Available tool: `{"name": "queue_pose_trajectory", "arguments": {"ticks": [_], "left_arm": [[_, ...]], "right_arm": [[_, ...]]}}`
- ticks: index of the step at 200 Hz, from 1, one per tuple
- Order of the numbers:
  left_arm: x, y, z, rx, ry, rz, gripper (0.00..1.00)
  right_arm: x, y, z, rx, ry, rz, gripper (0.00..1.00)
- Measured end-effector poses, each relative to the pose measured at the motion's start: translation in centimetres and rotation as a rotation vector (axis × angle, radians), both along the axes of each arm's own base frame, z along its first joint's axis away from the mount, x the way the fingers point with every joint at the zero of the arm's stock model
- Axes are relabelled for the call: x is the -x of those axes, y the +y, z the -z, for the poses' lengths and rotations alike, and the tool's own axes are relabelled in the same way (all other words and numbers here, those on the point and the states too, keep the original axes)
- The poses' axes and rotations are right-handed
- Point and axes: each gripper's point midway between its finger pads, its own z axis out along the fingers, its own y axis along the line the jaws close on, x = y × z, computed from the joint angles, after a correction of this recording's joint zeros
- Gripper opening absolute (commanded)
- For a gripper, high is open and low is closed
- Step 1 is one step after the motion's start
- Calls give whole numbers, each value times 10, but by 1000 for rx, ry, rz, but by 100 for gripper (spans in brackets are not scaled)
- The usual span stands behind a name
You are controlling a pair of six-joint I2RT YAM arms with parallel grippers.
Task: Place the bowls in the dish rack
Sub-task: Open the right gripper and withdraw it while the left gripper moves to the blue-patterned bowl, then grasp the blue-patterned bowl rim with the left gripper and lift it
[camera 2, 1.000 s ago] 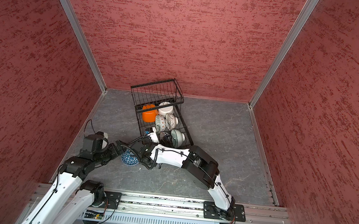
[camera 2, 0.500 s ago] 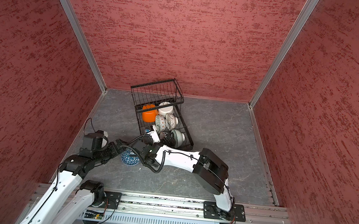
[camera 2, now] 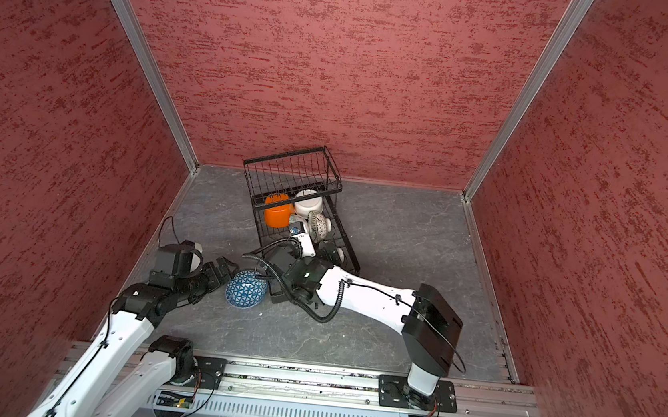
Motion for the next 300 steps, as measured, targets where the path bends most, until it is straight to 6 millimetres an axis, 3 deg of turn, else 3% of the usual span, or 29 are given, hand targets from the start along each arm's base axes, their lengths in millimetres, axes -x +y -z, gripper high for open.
{"name": "queue_pose_trajectory", "arguments": {"ticks": [60,126,164,196,263,300], "left_arm": [[3,2,24,-17,124,-16,99],[16,-12,52,-143,245,31,94],[25,-5,65,-248,308,13,81],[25,0,68,-274,319,-11,60],[20,-2,77,-284,341,-17,42],[16,-4,79,-284,334,-16,27]], "right_arm": [[-2,-20,-35,-270,32,-53,99],[-3,-26,-28,-390,97,-104,99],[-1,-21,-24,-405,117,-127,99],[1,-20,-17,-405,134,-137,99],[5,-19,-7,-403,164,-152,99],[6,-16,-6,-413,169,-160,99]]}}
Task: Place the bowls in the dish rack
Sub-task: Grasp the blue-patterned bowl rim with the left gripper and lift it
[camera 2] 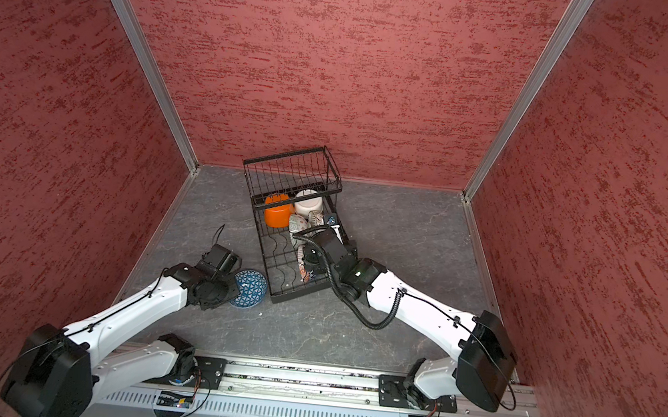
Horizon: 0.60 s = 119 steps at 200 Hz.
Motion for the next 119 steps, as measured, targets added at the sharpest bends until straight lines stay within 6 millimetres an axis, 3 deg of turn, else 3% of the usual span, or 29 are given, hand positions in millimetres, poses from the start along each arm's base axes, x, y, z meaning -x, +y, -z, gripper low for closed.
{"name": "queue_pose_trajectory", "arguments": {"ticks": [67,119], "left_arm": [[-7,0,-8,8,-52,-1,0],[-3,2,-11,6,-68,-1,0]], "right_arm": [[1,4,6,0,17,-16,99],[2,7,11,2,33,-29,99]]}}
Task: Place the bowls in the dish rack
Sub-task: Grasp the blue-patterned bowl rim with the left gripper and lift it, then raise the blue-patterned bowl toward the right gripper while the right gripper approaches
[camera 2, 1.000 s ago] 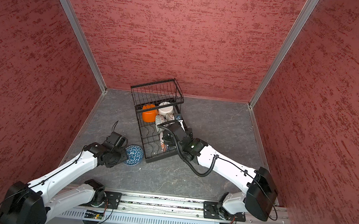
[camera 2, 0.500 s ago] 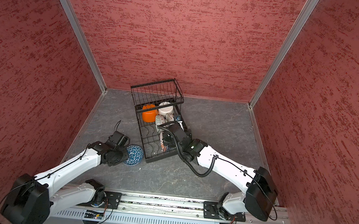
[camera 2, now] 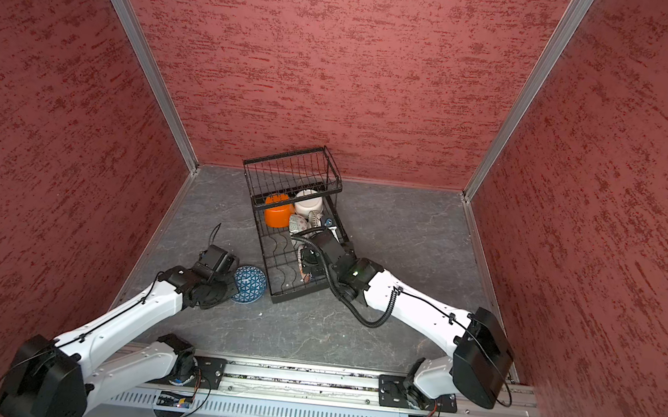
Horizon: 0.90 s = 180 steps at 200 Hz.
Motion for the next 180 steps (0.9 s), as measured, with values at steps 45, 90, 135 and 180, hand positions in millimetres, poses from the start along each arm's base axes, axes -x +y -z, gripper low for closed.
{"name": "queue_pose_trajectory", "arguments": {"ticks": [45,90,135,180], "left_arm": [[6,8,-17,-10,-60,-1,0],[9,12,-50,23,-181,-2,0],[5,-4,-78,94,-301,73,0],[1,-21,-87,106,-317,147,0]], "right_arm": [[-2,11,8,5,29,-27,98],[1,28,14,-12,70,-81,93],[7,53,-2,-71,72,-149,84],[26,87,-9,-105,86,-246,79]]}}
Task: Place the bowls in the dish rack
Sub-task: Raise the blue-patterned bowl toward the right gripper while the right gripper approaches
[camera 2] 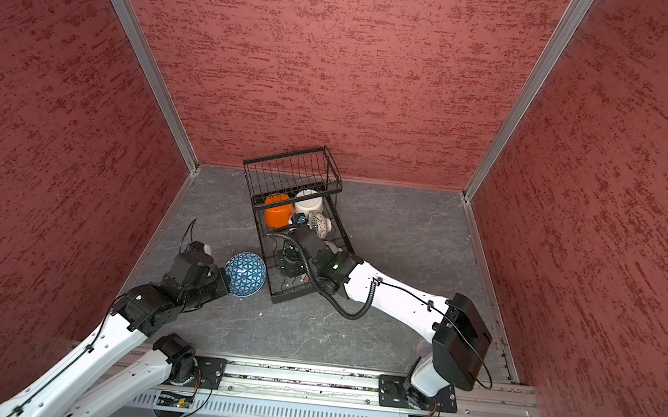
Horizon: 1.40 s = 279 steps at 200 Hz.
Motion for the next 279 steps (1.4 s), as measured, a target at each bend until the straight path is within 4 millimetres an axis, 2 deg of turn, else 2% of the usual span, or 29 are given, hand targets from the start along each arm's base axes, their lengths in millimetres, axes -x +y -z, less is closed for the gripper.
{"name": "queue_pose_trajectory", "arguments": {"ticks": [28,47,115,147,200,231,253,271,279], "left_arm": [[-7,-10,-4,-9,-2,28,0],[-11,-14,-7,-17,-3,36,0],[-18,-28,-15,-3,-33,72,0],[-17,-31,-17,2,-40,84,0],[-17,-35,-20,11,-54,96,0],[-19,-35,-23,15,-69,95,0],[-19,-35,-23,12,-70,95,19],[-22,-37,-30,32,-102,92,44],[-22,-37,-33,42,-113,84,60]], "right_arm": [[7,14,-4,-13,2,-35,76],[10,20,-4,-14,3,-49,69],[10,31,9,22,18,-57,52],[8,33,11,32,14,-52,41],[5,34,13,49,5,-34,16],[2,34,13,65,-13,-19,6],[1,32,15,80,-22,-11,1],[1,30,19,98,-19,-4,0],[1,29,20,105,-19,0,0]]}}
